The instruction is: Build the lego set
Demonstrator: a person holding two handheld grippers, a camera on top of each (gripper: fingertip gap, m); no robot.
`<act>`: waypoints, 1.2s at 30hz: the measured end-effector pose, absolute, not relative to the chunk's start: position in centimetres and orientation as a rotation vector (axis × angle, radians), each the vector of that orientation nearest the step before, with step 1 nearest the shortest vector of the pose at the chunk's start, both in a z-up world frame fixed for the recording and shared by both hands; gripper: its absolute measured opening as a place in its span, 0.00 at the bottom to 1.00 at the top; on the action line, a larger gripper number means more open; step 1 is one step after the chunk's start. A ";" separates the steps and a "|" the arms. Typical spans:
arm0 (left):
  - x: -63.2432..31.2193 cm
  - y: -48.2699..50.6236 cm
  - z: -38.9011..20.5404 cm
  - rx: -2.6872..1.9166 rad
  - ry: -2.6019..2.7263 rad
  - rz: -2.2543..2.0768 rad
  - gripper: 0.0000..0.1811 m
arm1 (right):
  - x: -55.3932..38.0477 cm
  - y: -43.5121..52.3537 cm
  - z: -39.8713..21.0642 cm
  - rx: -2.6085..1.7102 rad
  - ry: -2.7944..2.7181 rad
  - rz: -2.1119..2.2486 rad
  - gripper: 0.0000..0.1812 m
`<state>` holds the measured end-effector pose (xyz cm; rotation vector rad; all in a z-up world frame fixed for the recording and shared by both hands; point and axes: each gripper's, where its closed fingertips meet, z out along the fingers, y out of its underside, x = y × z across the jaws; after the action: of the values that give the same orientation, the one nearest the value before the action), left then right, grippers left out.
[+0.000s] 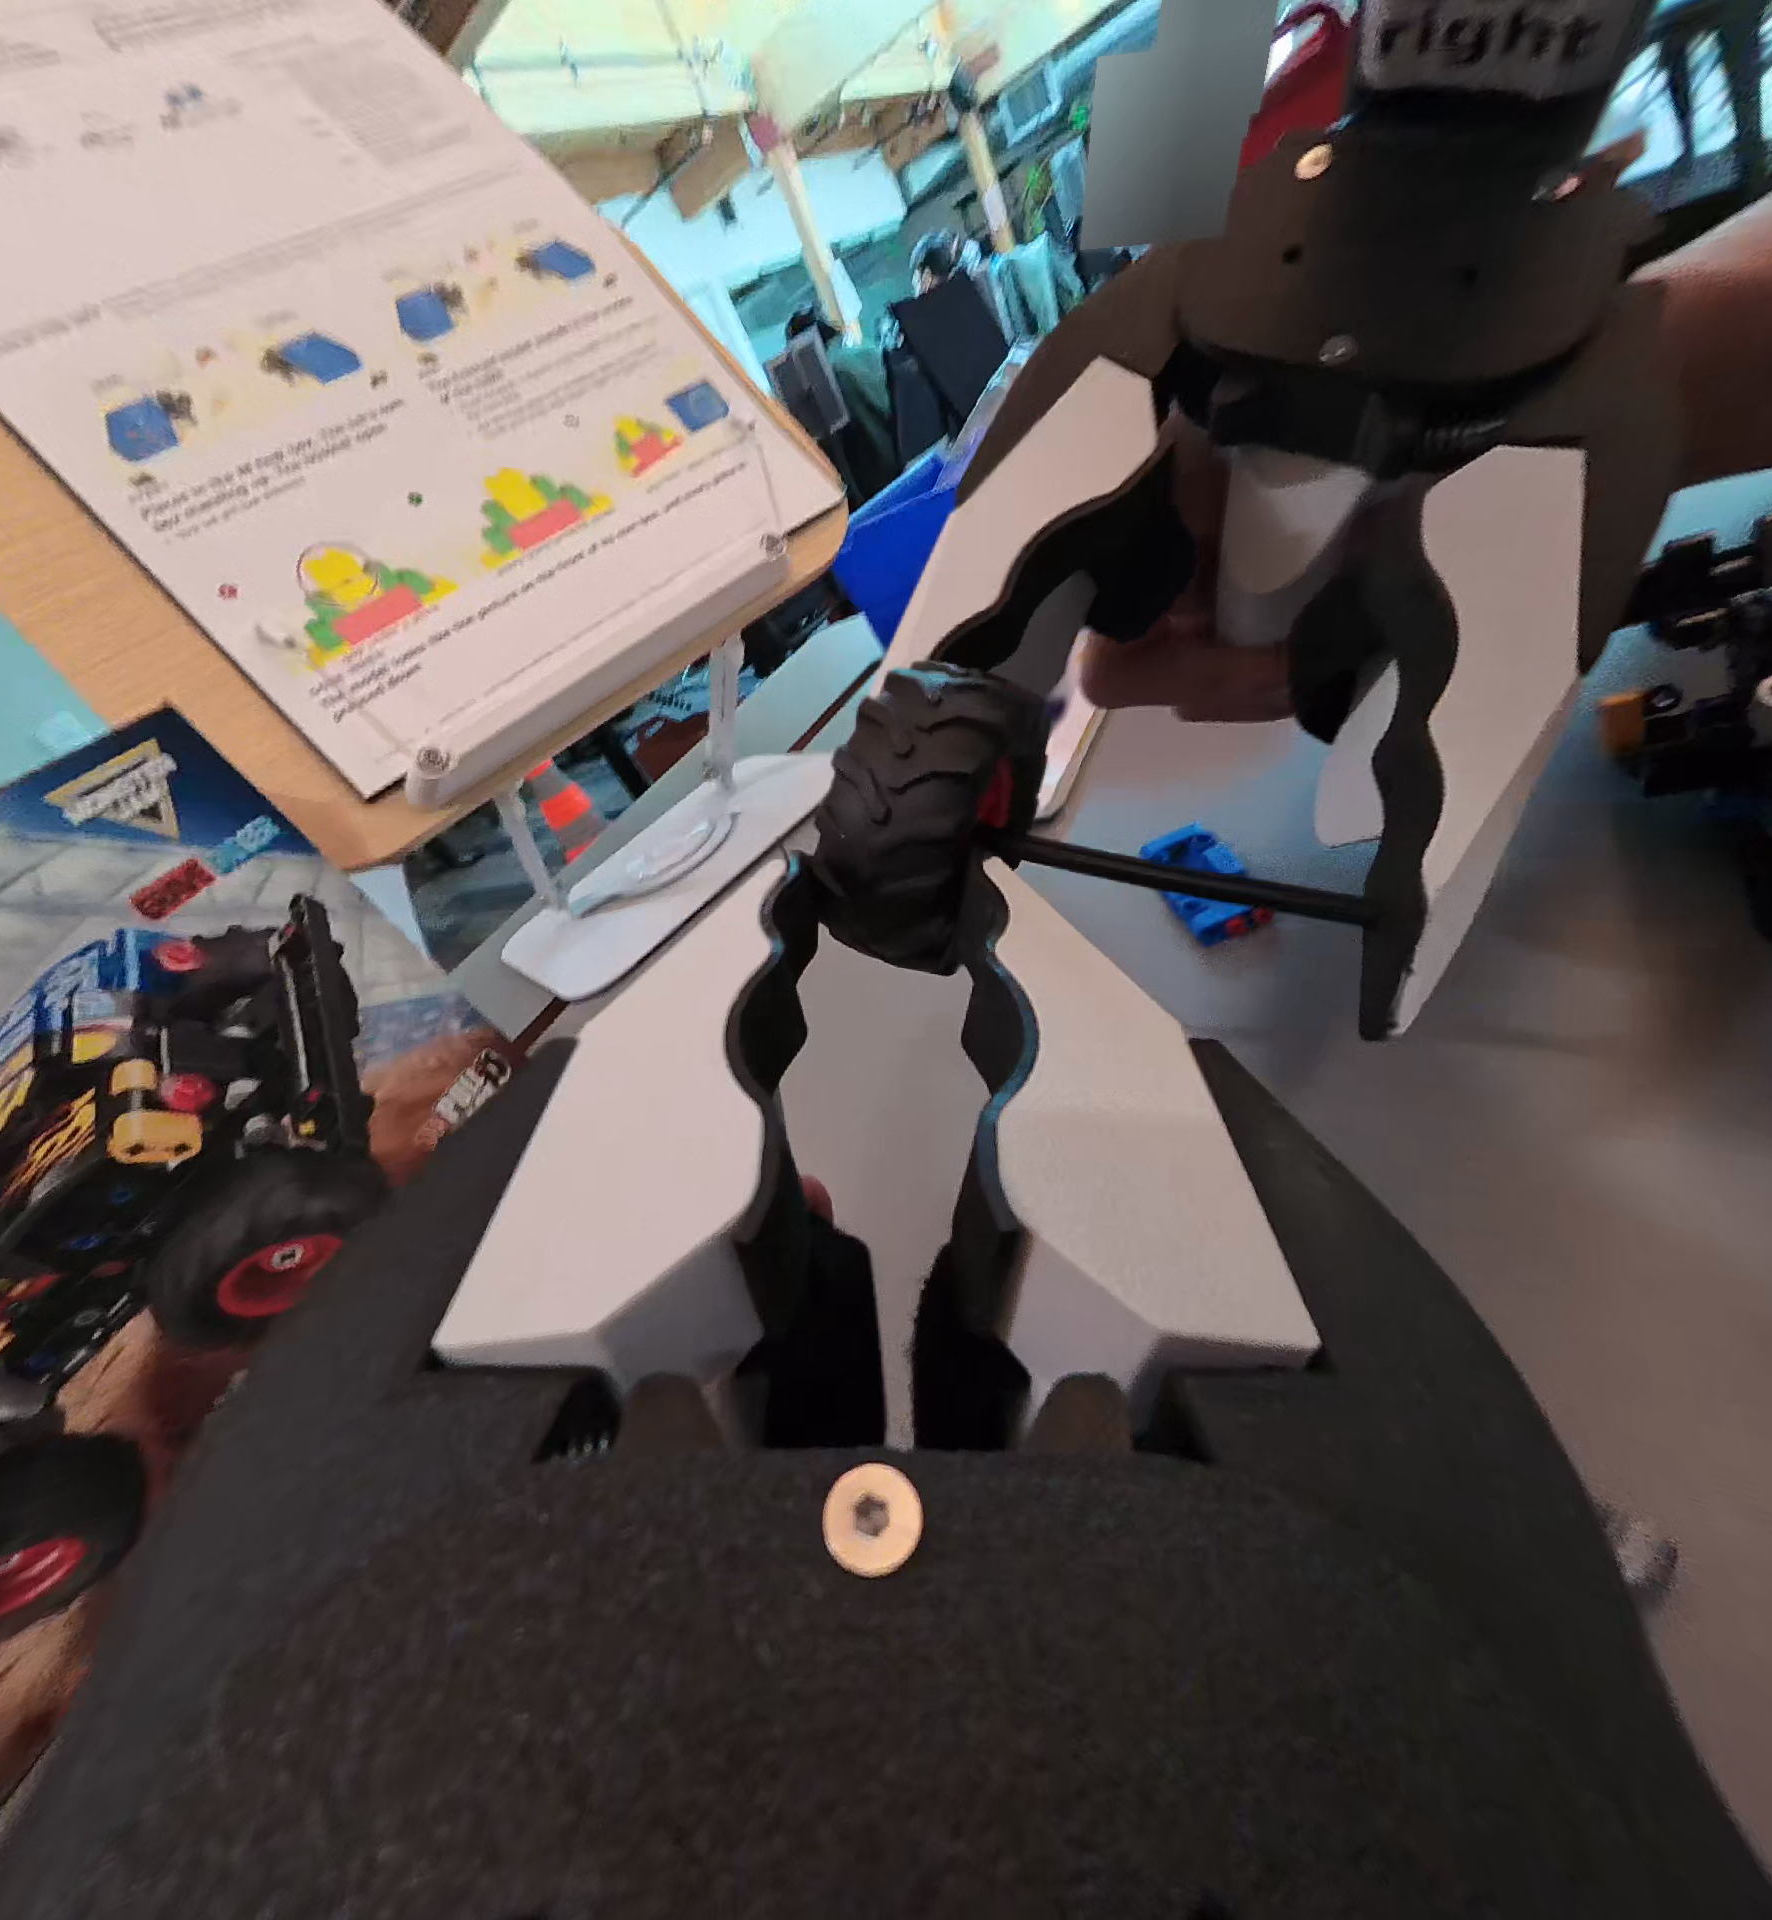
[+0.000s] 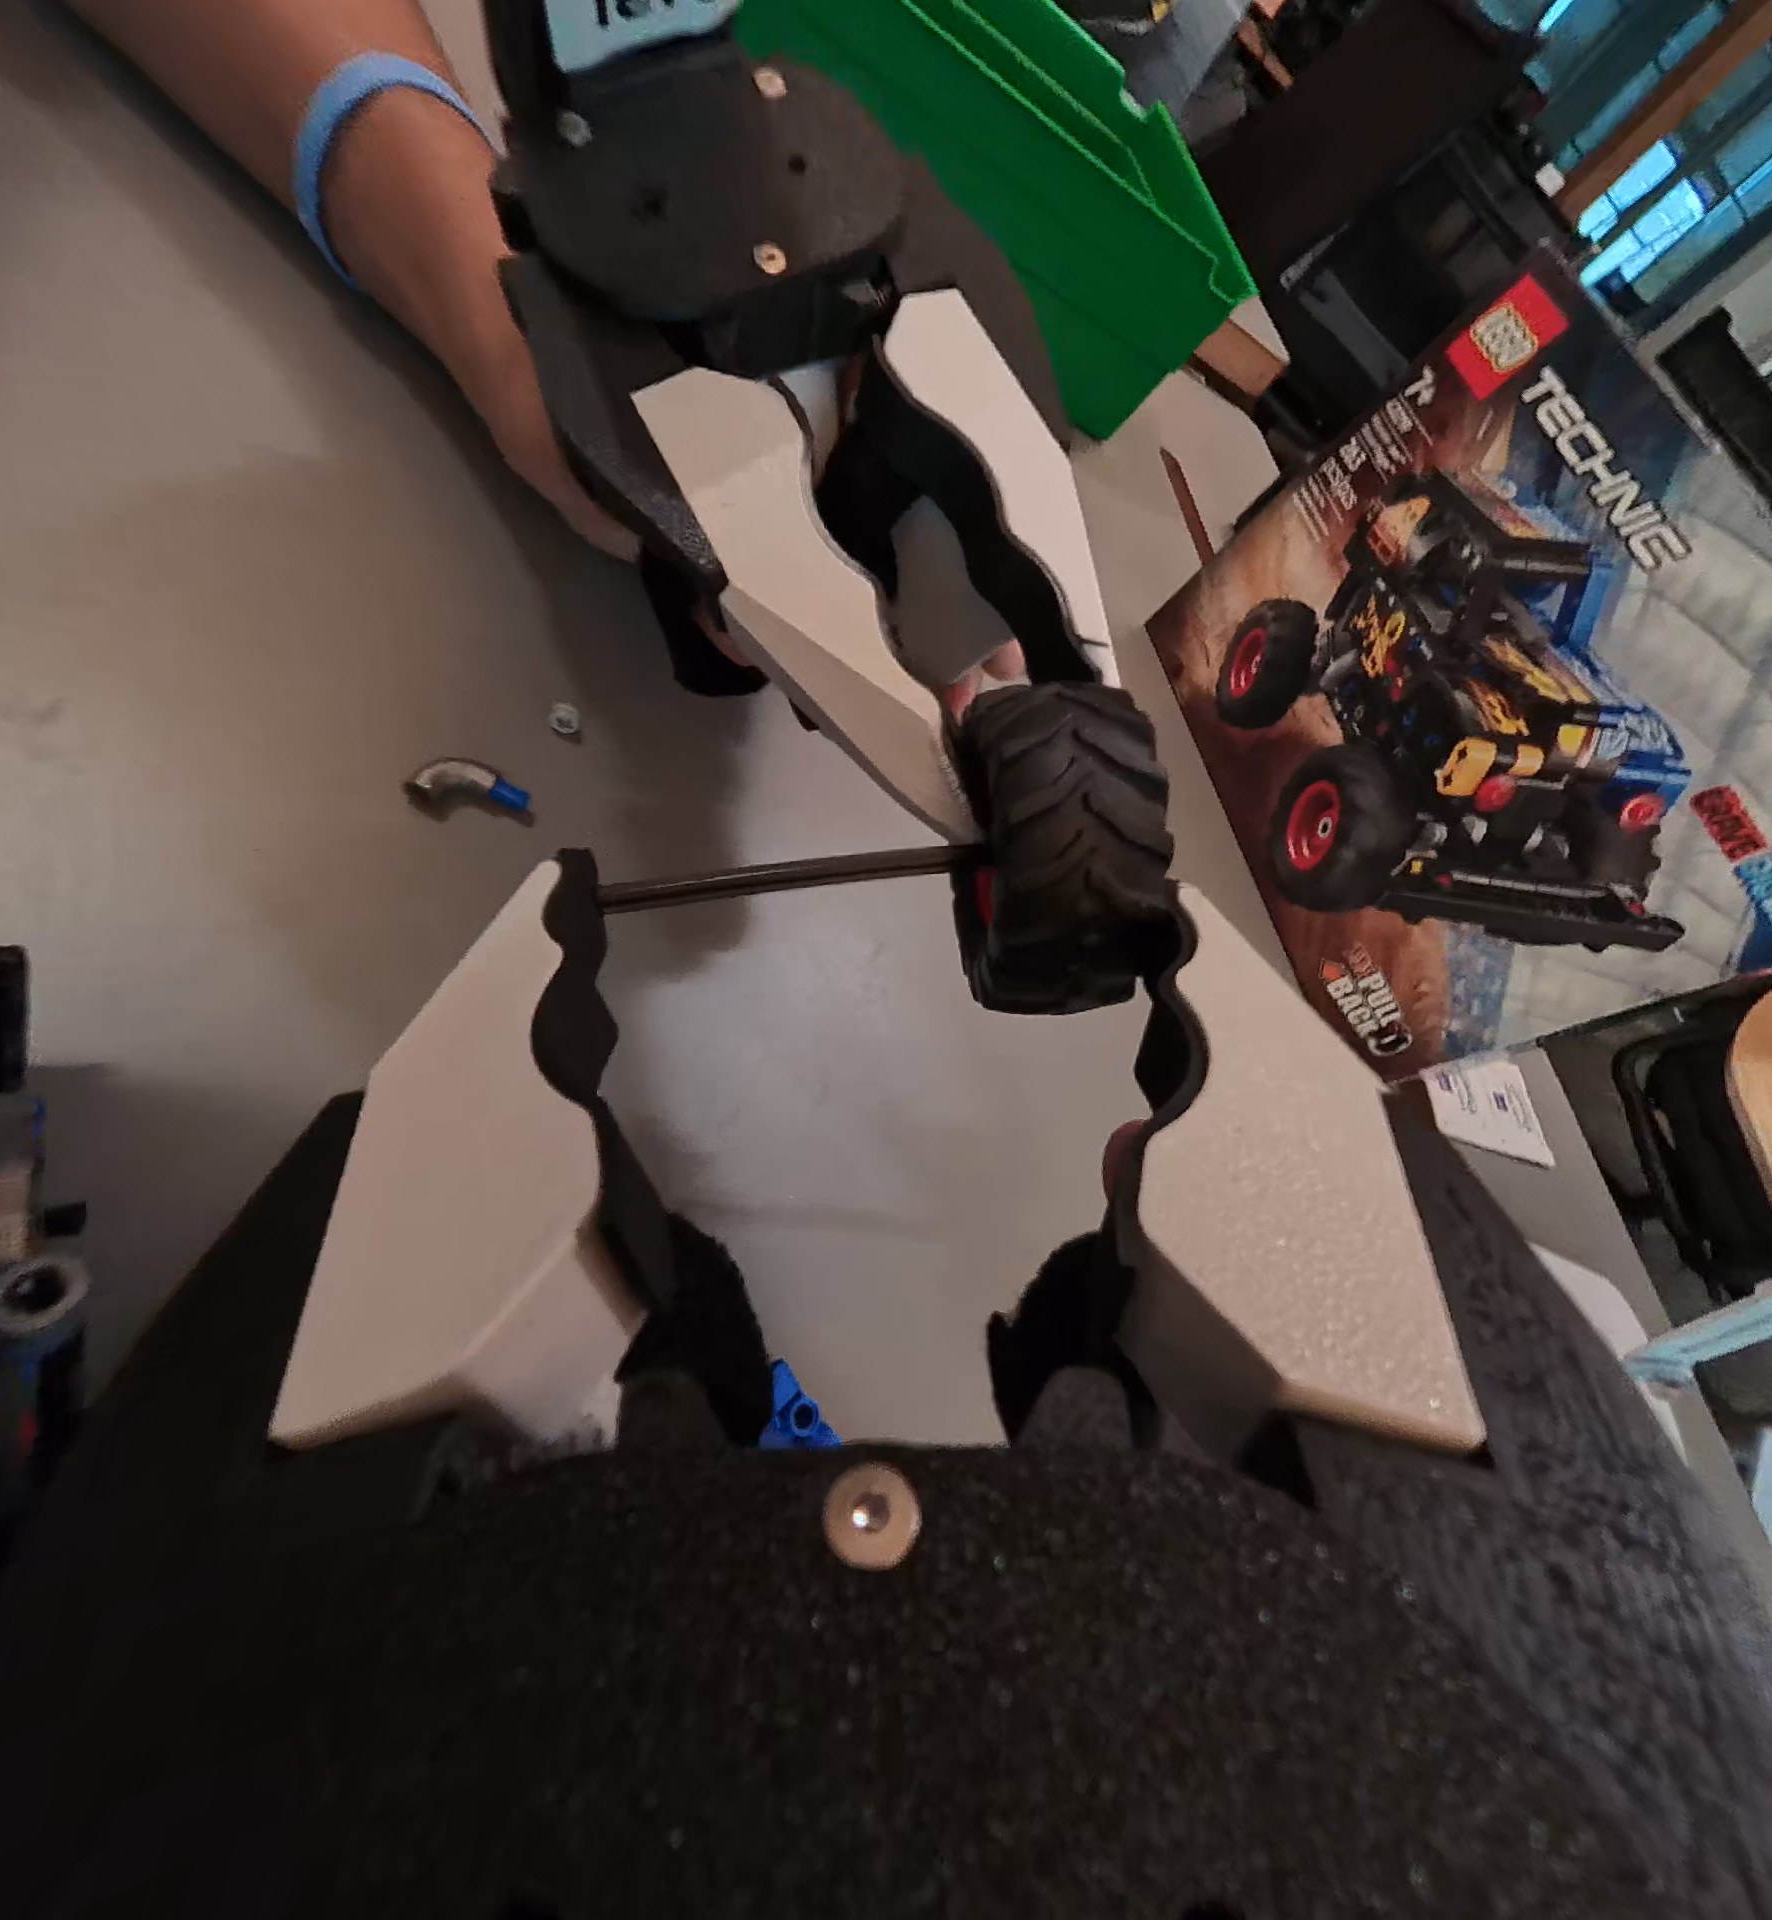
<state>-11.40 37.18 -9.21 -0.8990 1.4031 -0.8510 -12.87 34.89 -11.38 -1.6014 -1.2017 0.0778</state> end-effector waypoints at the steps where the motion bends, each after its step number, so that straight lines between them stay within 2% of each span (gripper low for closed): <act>1: -11.4 36.6 -9.1 -0.859 1.415 -0.877 0.15 | -13.0 34.5 -11.2 -1.577 -1.233 0.080 0.58; 5: -11.2 35.3 -10.1 -0.775 1.486 -0.789 0.15 | -12.2 33.9 -13.0 -1.580 -1.384 -0.063 0.58; 10: -11.5 33.9 -9.8 -0.706 1.507 -0.878 0.15 | -13.0 31.5 -11.6 -1.522 -1.381 0.157 0.53; 13: -11.8 33.4 -9.5 -0.718 1.518 -0.998 0.15 | -12.3 31.8 -9.6 -1.466 -1.281 0.217 0.35; 14: -11.8 33.3 -9.4 -0.718 1.517 -1.021 0.15 | -12.1 31.9 -9.1 -1.445 -1.257 0.222 0.32; 18: -12.1 32.3 -9.6 -0.673 1.562 -1.066 0.15 | -12.2 32.3 -9.2 -1.470 -1.243 0.228 0.30; 21: -12.1 32.2 -9.6 -0.674 1.569 -1.092 0.14 | -12.5 31.9 -9.3 -1.469 -1.259 0.261 0.21; 36: -12.1 31.7 -10.6 -0.658 1.642 -1.043 0.15 | -13.0 31.3 -10.3 -1.481 -1.331 0.205 0.21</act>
<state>-12.09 31.72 -10.61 -0.6577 1.6421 -1.0434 -12.95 31.30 -10.25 -1.4813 -1.3313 0.2046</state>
